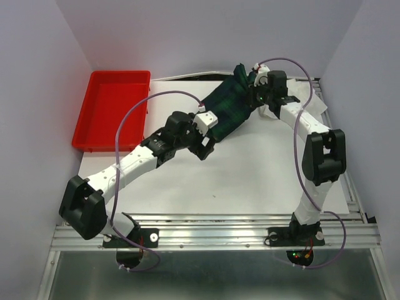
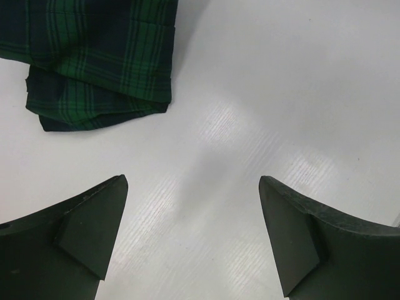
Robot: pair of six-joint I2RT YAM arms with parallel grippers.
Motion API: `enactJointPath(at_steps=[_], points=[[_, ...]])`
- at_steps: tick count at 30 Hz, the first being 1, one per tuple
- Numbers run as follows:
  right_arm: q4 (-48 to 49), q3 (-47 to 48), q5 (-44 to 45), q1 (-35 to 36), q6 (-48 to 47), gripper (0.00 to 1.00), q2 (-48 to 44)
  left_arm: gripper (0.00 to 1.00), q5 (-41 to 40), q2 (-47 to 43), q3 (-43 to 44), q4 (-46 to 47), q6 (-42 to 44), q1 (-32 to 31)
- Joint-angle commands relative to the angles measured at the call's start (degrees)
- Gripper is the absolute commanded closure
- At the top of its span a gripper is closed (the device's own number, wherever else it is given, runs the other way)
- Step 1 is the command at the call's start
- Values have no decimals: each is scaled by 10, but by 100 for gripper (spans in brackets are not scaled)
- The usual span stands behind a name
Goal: Fold and stack the skirts
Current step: Neatly place the folded skirt to the corner
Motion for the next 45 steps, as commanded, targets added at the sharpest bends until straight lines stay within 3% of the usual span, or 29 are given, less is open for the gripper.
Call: enactJointPath(at_steps=[1, 33, 40, 45], points=[[25, 71, 33, -11, -29, 99, 6, 2, 18, -28, -8, 10, 2, 1], [4, 217, 21, -117, -127, 99, 39, 2, 26, -16, -7, 9, 16, 1], [3, 196, 8, -153, -120, 99, 26, 2, 25, -15, -4, 2, 20, 1], [31, 130, -11, -185, -133, 99, 32, 2, 32, -15, -1, -8, 17, 1]])
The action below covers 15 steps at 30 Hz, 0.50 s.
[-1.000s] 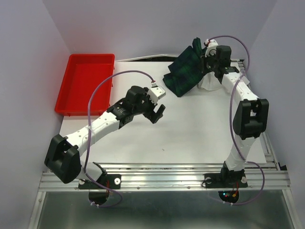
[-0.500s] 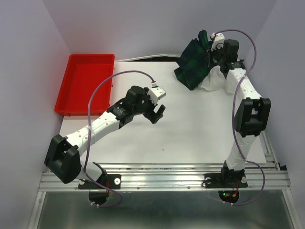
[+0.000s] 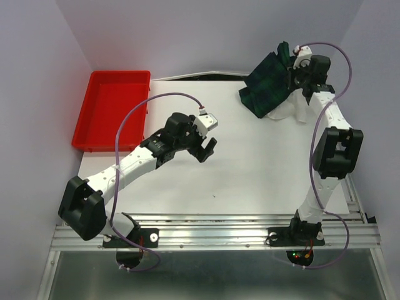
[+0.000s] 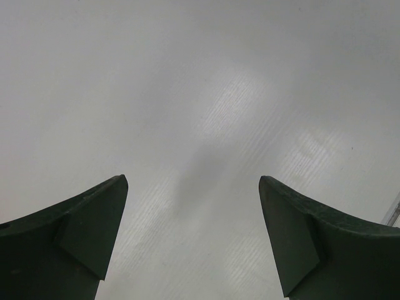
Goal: Fold and stack the skirts
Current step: Neatly place the folded skirt to the corner
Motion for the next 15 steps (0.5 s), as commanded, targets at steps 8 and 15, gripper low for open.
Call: enactJointPath(at_steps=[8, 15], points=[[149, -91, -34, -62, -8, 95, 59, 2, 17, -14, 11, -39, 1, 1], [172, -97, -15, -73, -25, 79, 110, 2, 20, -9, 10, -63, 10, 2]])
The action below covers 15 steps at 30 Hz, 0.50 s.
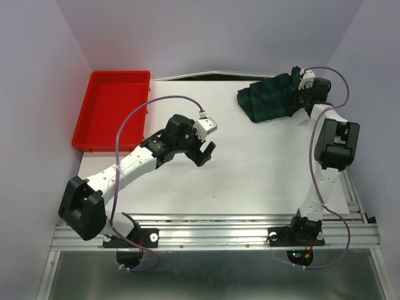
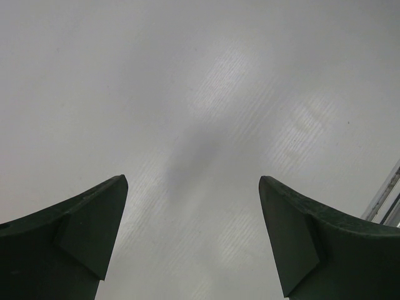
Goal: Fold and stack the skirts
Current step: Neatly place the folded skirt to the corner
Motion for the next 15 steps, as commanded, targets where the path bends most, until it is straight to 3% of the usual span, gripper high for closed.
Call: enactJointPath(at_steps=[1, 6, 9, 15], points=[[50, 1, 5, -1, -16, 77, 22, 2, 18, -7, 11, -14, 14, 1], [52, 3, 21, -12, 5, 65, 35, 2, 21, 1, 19, -20, 24, 1], [49, 1, 16, -18, 38, 34, 28, 2, 27, 10, 23, -22, 23, 2], [32, 10, -39, -23, 79, 34, -1, 2, 27, 11, 24, -21, 24, 2]])
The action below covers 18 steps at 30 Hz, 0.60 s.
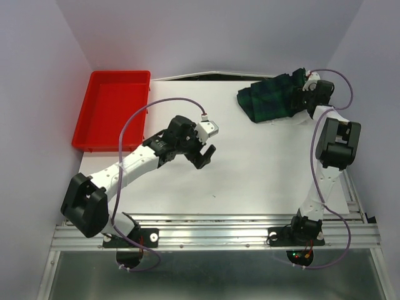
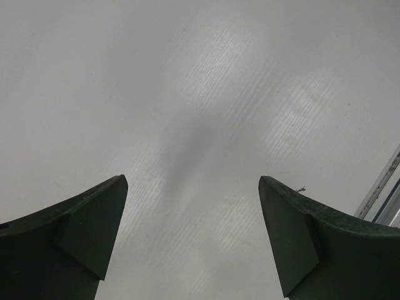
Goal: Fold and stack the skirts
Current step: Neatly place the folded skirt to the corner
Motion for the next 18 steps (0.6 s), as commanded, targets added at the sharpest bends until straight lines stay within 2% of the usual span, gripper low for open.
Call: enactJointPath(at_steps=[1, 5, 7, 8, 9, 10, 11, 13, 14, 16, 18], points=[[-6, 14, -53, -4, 45, 33, -35, 2, 13, -4, 23, 3, 8, 2], [-34, 72, -85, -4, 81, 34, -22, 2, 13, -7, 18, 8, 8, 1], [-39, 97, -86, -4, 86, 39, -8, 2, 14, -7, 16, 9, 6, 2], [-58, 119, -86, -4, 90, 45, 6, 2, 14, -7, 15, 12, 6, 1], [-66, 127, -86, -4, 96, 56, 11, 2, 14, -9, 14, 13, 6, 2], [-67, 132, -86, -4, 96, 56, 14, 2, 14, -9, 13, 14, 6, 2], [-64, 133, -86, -4, 96, 68, 13, 2, 14, -11, 9, 15, 6, 2], [-48, 128, -86, -4, 118, 80, 6, 2, 14, -14, 5, 17, 6, 2], [-48, 128, -86, -4, 119, 91, 2, 2, 15, -16, 3, 20, 6, 2], [-31, 138, -90, 1, 121, 99, -5, 2, 18, -16, 0, 22, 6, 2], [-38, 153, -89, 1, 122, 99, -4, 2, 18, -14, 0, 21, 6, 2]])
